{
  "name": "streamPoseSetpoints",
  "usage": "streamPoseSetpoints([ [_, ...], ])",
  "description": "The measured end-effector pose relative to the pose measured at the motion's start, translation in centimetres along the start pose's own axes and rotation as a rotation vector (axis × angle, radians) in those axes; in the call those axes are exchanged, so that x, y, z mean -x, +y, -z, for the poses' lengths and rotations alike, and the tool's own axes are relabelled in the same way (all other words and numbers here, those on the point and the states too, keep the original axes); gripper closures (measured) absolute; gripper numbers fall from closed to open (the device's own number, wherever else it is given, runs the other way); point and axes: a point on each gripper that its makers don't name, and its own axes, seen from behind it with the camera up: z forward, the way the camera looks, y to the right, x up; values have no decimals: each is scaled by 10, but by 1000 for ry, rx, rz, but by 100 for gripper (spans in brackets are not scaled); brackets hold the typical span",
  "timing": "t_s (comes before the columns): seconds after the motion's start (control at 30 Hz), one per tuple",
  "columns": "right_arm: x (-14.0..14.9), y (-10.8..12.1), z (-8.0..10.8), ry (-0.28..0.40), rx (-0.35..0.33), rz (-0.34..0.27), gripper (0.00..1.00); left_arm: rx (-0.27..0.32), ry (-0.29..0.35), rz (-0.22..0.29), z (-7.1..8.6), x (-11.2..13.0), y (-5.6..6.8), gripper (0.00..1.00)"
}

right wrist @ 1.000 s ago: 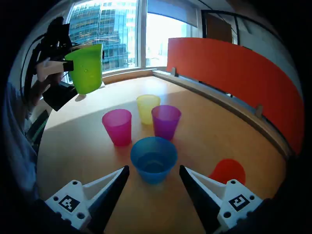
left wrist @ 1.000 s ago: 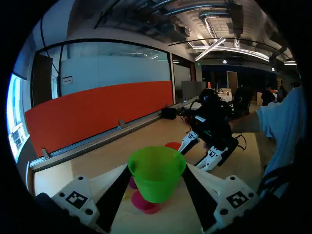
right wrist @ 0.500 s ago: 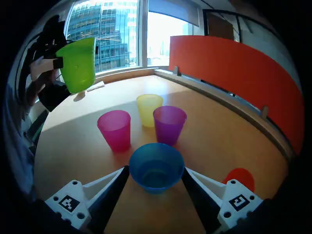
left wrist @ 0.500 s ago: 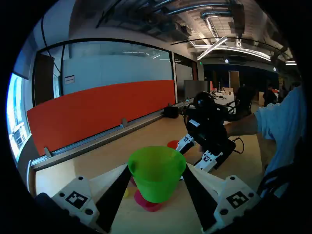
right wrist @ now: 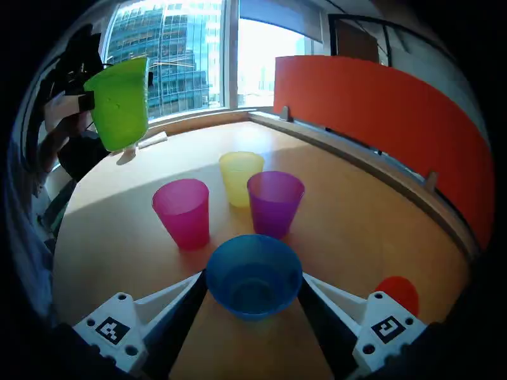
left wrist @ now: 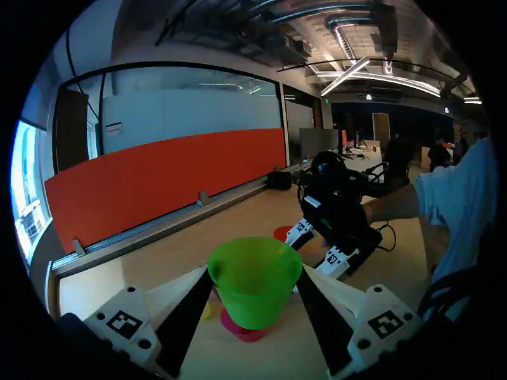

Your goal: Pour water

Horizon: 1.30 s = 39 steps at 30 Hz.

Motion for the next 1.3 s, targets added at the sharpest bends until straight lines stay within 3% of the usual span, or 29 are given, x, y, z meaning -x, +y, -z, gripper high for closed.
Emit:
streamPoseSetpoints([
  [0.1,0,1,-1,2,8,2,9,0,-1,1,0,1,0,12],
  [0.5,-9,-2,6,33,5,-12,9,2,-4,4,0,4,-1,12],
  [1.3,-90,-3,67,254,22,-12,9,12,13,25,-4,4,4,12],
])
